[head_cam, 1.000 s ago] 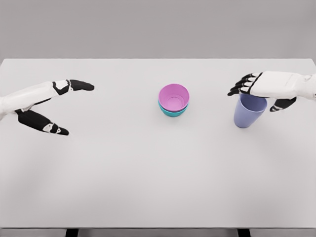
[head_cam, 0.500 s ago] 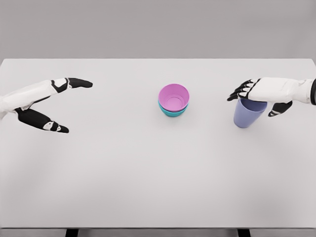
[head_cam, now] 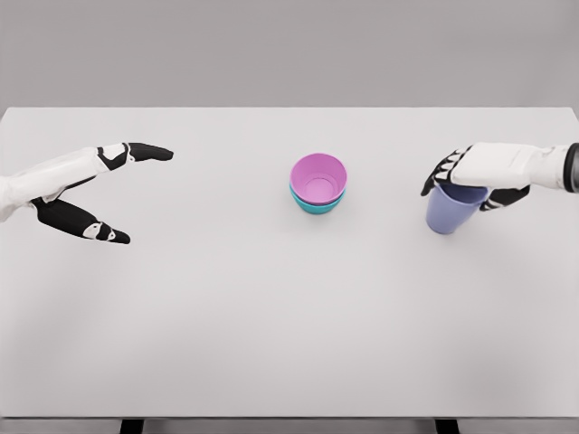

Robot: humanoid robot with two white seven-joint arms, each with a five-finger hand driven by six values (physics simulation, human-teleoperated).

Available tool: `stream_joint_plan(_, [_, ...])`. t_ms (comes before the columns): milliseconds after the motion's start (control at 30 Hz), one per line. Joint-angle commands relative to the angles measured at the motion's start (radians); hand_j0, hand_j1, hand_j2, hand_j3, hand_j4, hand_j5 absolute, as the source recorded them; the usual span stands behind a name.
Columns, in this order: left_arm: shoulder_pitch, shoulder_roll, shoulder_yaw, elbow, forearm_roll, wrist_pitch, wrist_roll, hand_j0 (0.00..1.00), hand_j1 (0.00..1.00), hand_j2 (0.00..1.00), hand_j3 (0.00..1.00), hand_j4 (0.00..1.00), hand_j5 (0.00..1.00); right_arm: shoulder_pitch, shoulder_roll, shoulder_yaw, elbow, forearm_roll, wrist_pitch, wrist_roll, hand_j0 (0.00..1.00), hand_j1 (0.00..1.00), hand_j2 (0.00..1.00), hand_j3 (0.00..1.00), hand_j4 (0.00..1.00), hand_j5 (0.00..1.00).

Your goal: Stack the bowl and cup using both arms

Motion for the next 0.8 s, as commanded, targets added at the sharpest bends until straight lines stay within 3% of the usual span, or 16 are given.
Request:
stream_joint_plan(0, [0.0, 0.001, 0.0, 0.0, 0.009, 0.003, 0.0, 1.0, 1.0, 1.0, 1.0, 1.0, 1.0, -0.002, 0.005, -0.002, 0.004, -0.004, 0.002, 0.0, 0.69, 0.69, 0.69, 0.69, 0.69, 0.69])
stream_joint_plan(767, [0.0, -0.01, 0.0, 0.0, 0.007, 0.003, 0.0, 1.0, 1.0, 1.0, 1.0, 1.0, 1.0, -0.101, 0.137, -0.012, 0.01, -0.007, 0.002, 0.0, 0.64, 0.64, 0.64, 0.64, 0.64, 0.64])
